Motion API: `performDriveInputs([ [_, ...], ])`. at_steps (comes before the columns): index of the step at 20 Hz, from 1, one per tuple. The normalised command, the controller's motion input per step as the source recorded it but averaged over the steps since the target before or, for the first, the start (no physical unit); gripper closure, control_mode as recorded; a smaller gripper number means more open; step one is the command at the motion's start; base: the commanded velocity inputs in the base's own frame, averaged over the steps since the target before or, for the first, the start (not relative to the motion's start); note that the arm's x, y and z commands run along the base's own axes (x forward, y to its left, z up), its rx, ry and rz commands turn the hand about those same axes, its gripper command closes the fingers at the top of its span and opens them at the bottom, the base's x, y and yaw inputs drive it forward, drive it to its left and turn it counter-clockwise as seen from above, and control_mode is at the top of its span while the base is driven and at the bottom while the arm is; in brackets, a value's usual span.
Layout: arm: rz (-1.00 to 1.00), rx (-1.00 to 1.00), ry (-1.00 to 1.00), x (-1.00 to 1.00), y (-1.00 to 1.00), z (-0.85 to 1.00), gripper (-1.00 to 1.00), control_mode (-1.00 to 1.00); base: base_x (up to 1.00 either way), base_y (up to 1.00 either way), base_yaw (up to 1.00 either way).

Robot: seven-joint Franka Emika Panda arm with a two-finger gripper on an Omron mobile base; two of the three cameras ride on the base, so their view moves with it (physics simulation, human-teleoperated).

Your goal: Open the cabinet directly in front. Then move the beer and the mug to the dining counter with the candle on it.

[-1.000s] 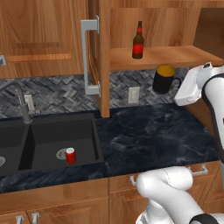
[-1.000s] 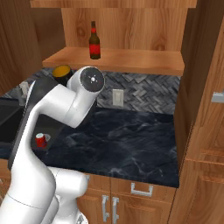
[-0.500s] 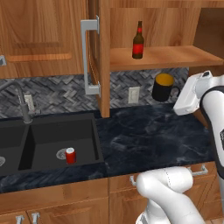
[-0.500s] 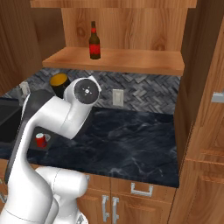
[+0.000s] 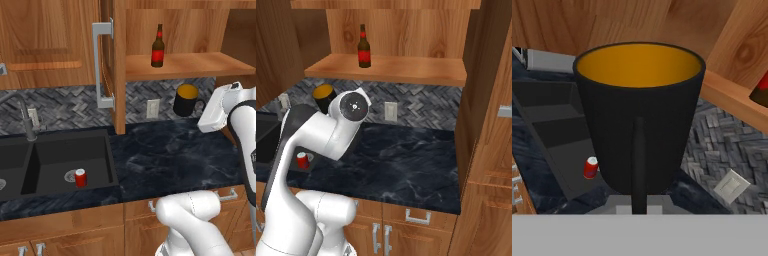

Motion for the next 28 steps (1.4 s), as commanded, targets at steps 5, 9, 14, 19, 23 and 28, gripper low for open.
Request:
performDriveInputs([
  [5,0.0,0.0,0.0,0.0,0.0,0.0,1.0,-1.0,0.0,0.0,0.0],
  [9,0.0,0.0,0.0,0.0,0.0,0.0,1.0,1.0,0.0,0.0,0.0],
  [14,0.0,0.0,0.0,0.0,0.0,0.0,1.0,1.0,-0.14,0.0,0.0],
  [19,0.0,0.0,0.0,0.0,0.0,0.0,1.0,1.0,-0.35,0.0,0.0],
  [23,0.0,0.0,0.0,0.0,0.0,0.0,1.0,1.0,-0.49,-0.01,0.0],
  [28,0.0,0.0,0.0,0.0,0.0,0.0,1.0,1.0,-0.5,0.0,-0.01],
])
